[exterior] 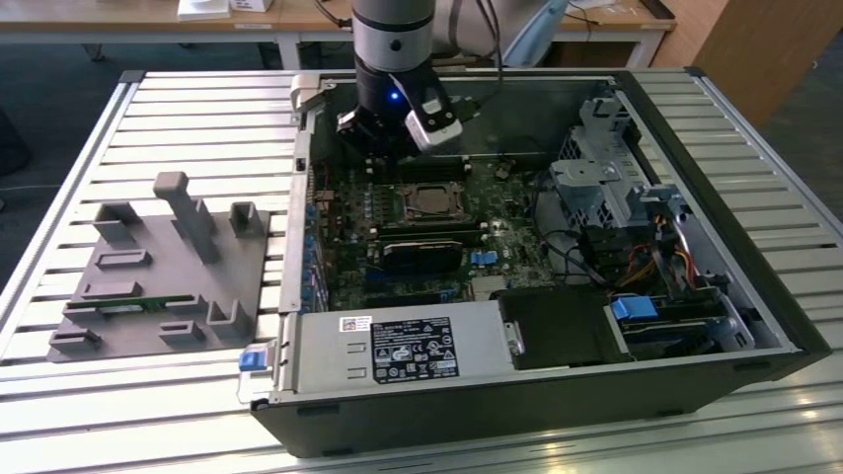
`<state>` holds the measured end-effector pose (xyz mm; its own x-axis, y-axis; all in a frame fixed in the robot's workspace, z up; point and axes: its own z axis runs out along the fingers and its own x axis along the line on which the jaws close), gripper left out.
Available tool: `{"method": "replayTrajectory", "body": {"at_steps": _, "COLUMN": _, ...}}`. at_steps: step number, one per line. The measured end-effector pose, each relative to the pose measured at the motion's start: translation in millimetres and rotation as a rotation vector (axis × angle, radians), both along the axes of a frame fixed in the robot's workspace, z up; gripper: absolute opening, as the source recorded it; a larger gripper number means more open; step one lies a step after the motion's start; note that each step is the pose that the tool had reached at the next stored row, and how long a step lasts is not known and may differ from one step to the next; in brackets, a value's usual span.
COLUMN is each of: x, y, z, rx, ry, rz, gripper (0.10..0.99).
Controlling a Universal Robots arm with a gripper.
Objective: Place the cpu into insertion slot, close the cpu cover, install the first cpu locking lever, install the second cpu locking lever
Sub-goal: 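Install the first cpu locking lever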
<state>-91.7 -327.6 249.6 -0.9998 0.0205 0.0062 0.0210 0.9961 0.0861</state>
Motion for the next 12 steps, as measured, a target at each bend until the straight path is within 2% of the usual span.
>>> {"method": "replayTrajectory", "body": {"at_steps": 5, "x": -6.7, "y": 2.2, "z": -0.3, "rx": 0.000, "ry": -0.0006, "rz": 0.001, "gripper": 0.106}}
{"method": "replayTrajectory", "body": {"at_steps": 12, "x": -10.1, "y": 16.3, "z": -0.5, "rx": 0.000, "ry": -0.0007, "rz": 0.002, "gripper": 0.106}}
